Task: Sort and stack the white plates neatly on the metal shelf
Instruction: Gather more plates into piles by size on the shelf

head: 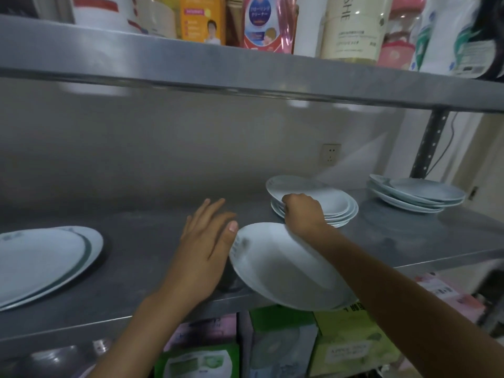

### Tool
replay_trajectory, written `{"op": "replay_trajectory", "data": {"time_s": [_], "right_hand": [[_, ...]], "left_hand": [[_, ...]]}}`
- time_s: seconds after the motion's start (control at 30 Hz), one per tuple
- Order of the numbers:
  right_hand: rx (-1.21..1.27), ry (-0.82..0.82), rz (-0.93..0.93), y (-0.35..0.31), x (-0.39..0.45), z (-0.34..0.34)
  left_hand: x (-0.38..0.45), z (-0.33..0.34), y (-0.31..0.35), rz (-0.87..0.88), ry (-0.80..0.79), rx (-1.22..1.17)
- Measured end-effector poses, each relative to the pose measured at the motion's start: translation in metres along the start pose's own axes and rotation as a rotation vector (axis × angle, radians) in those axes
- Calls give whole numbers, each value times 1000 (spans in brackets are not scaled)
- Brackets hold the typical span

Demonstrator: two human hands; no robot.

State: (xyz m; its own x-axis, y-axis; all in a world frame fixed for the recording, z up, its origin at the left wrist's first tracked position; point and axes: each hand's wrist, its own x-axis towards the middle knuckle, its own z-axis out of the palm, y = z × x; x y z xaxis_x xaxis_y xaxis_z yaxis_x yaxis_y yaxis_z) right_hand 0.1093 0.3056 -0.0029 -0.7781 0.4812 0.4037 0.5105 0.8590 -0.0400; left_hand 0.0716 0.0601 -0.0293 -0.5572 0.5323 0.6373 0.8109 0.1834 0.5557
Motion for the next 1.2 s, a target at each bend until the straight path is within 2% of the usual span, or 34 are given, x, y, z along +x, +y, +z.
{"op": "replay_trajectory", "data": {"time_s": [0.17,0.37,0.63,0.77,0.97,1.1,1.2], "right_hand": [[-69,143,-37,-1,-16,-7],[13,302,-49,13,-32,-29],[70,477,-267,26,-61,-61],[137,561,-424,38,-75,-72],[192,608,-582,63,-95,-77],[220,614,-710,77,-111,-80],[237,619,-735,92,-123,-84]], "left_hand": [[3,-1,-9,-9,-4,-43],[13,5,-13,31,49,-118],[16,5,10,38,47,-86],[12,2,30,64,114,-63],[9,12,72,75,226,-35],[4,29,95,77,211,9],[-4,45,111,42,202,9]]}}
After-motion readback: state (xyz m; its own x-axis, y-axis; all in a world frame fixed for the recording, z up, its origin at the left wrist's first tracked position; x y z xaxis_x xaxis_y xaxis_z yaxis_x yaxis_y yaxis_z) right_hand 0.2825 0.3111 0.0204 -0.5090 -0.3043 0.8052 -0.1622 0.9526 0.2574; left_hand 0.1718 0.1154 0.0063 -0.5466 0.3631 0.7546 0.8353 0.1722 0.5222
